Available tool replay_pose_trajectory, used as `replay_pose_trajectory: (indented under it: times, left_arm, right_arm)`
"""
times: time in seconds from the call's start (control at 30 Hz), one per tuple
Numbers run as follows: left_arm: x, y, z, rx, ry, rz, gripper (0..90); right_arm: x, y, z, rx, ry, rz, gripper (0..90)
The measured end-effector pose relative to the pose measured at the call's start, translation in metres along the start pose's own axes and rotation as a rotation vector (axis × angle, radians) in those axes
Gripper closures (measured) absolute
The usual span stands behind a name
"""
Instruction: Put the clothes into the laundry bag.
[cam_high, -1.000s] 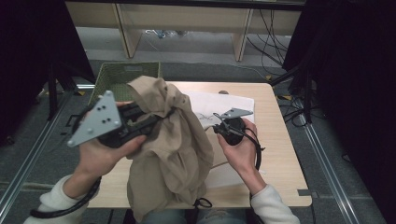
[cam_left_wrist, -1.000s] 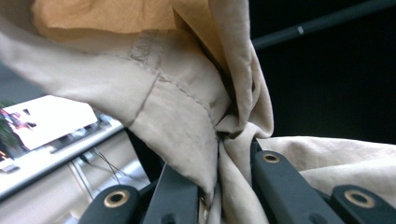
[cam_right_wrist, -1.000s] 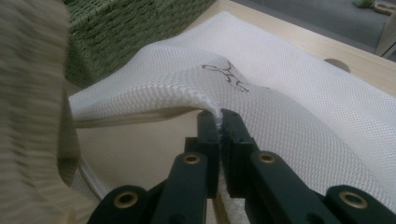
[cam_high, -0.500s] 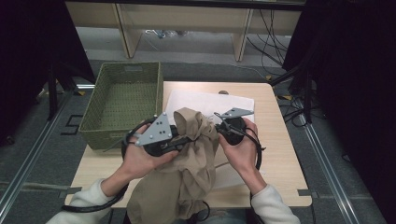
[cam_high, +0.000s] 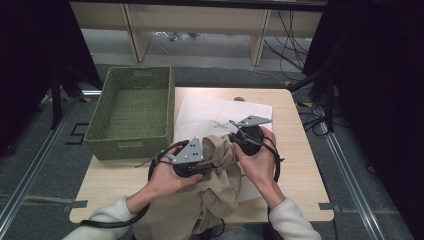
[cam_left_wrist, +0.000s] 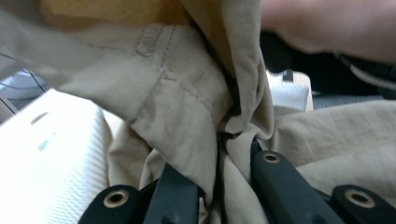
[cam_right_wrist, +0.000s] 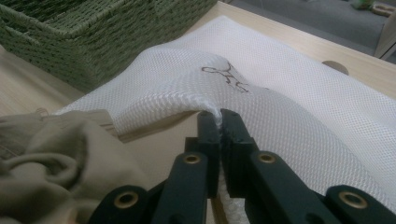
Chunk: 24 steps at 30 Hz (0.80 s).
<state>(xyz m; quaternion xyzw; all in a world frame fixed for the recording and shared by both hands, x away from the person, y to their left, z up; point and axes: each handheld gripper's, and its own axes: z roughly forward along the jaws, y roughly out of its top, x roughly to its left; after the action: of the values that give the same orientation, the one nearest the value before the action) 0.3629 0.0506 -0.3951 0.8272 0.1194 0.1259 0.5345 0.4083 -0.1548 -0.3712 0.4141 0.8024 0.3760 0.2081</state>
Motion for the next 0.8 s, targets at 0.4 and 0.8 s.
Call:
replay_pose_trajectory:
  times: [0.4, 0.8]
  left_arm:
    - [0.001, -0.016, 0.021, 0.085, 0.003, -0.005, 82.9]
    - [0.009, -0.030, 0.045, 0.180, 0.062, 0.007, 81.1]
  right_arm:
    - [0.000, 0.001, 0.000, -0.014, -0.004, -0.008, 88.3]
    - [0.003, 0.001, -0.001, -0.020, 0.007, -0.013, 88.3]
